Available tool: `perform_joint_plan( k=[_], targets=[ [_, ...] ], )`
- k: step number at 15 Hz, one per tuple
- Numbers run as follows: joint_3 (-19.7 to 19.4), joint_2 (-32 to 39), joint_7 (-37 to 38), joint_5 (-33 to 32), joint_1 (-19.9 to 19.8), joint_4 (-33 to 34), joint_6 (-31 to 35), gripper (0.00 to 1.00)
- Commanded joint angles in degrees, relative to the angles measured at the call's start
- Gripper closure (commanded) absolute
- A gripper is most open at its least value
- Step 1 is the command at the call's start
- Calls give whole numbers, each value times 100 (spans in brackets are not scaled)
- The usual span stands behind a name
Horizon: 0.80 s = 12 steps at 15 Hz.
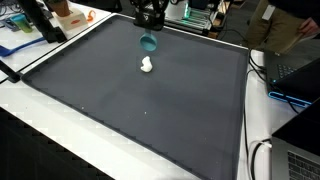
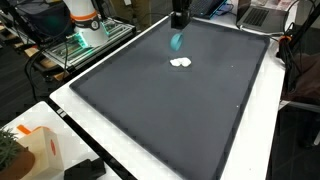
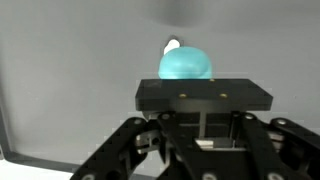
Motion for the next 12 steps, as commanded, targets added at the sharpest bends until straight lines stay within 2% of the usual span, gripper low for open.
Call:
perform_joint_plan(
  k=[1,8,11,12],
  targets=[
    [-121,236,-11,-65,60,28,49,79],
    [-203,525,82,-307,98,75,604,79],
    [-191,600,84,-301,135,128,615,79],
    [-176,592,-40,-114,137,156,455,79]
  ],
)
